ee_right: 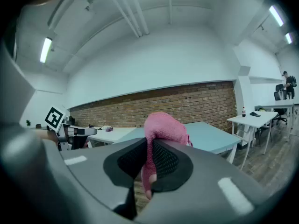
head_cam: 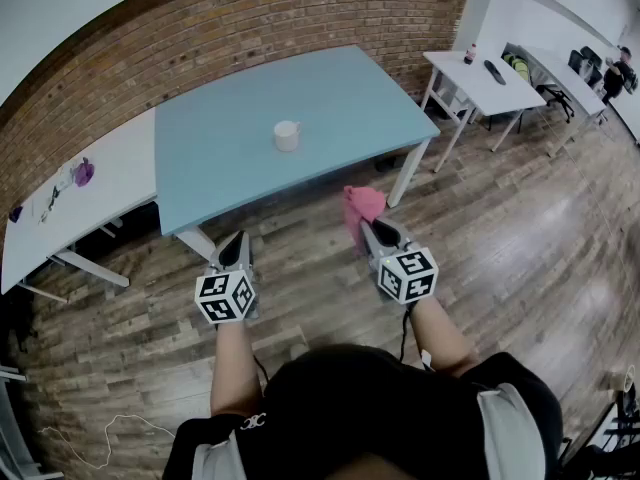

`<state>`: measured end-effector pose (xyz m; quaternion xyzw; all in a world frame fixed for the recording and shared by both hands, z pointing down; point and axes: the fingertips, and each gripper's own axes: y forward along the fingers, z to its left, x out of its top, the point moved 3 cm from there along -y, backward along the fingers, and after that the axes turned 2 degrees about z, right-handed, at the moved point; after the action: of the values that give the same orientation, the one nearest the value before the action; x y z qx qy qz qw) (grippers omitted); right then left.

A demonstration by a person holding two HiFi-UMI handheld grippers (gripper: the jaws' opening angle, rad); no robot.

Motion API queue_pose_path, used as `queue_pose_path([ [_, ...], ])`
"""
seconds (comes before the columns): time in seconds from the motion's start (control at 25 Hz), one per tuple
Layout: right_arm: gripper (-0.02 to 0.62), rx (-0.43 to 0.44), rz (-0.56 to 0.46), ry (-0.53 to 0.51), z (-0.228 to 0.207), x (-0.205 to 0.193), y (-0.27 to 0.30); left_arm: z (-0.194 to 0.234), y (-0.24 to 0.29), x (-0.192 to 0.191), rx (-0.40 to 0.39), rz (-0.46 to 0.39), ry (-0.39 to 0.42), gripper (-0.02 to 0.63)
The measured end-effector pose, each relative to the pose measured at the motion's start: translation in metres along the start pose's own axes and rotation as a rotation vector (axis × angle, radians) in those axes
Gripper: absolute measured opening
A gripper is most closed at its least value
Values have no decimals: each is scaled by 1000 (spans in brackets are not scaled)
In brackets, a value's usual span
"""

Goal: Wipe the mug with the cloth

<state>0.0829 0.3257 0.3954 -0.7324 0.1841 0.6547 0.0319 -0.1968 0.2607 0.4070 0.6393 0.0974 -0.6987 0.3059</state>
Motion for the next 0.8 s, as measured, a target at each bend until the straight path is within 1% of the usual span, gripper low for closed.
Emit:
queue_pose_path([
  [0.24, 34, -6, -7, -6, 9, -5, -1, -2, 0, -4, -24, 12, -1, 5],
  [0.44, 35, -4, -6, -4, 12, -8, 3, -4, 2, -3, -39, 20, 26, 5],
  [0.8, 35, -3, 29, -37, 27, -12, 26, 15, 7, -10, -48, 53, 30, 5],
])
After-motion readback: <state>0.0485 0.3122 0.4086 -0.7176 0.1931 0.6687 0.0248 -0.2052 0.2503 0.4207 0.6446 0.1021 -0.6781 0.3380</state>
